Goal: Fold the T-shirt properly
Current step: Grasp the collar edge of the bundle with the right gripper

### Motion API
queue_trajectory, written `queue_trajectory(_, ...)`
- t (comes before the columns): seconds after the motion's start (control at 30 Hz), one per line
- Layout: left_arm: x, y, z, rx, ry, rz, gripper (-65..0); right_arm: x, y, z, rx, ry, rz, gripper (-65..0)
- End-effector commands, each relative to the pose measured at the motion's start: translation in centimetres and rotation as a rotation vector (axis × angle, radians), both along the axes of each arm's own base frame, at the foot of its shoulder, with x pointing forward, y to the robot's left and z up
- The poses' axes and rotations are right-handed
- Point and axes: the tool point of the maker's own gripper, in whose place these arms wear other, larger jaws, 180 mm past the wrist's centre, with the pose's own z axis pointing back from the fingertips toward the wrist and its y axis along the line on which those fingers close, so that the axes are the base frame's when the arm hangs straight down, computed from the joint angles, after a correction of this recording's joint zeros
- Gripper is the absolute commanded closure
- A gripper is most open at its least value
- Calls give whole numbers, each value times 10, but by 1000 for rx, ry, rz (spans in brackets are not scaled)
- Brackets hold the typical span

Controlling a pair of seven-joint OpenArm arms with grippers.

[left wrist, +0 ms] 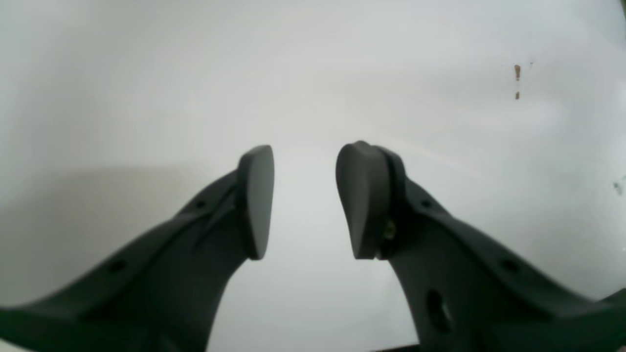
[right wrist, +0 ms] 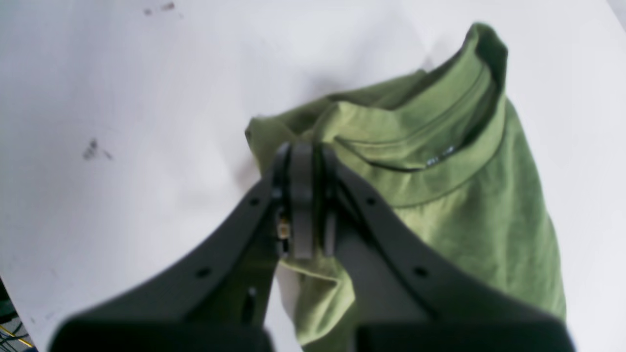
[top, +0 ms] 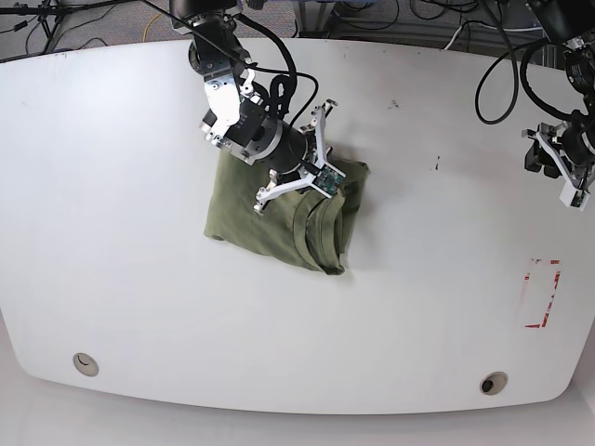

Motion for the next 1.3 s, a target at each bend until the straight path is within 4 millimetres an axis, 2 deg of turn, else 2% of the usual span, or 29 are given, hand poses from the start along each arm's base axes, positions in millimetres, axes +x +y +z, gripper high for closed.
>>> queue_trajectory(0.0, 7, 5, 13, 19, -43, -7, -239, 9, 10, 23, 63, -57, 4, -2)
queue_trajectory(0.43, 6, 5, 12, 19, -38, -7, -239, 20, 23, 39, 101, -88, 3, -6)
queue_trajectory(0.87, 6, 5, 12, 19, -38, -7, -239, 18, 25, 28, 95, -53, 9, -8)
queue_trajectory(0.97, 5, 5, 12, 17, -38, -7, -239, 17, 25, 28, 97, -53, 8, -30)
queue_trajectory(1.07, 6, 5, 12, 17, -40, -7, -239, 16, 25, 30, 101, -56, 7, -160)
queue_trajectory(1.17, 7, 5, 12, 17, -41, -7, -239, 16, 25, 34, 106, -69, 6, -333)
queue_trajectory(1.27, 8, 5, 13, 17, -44, -7, -239, 15, 24, 36, 107, -71, 1, -471)
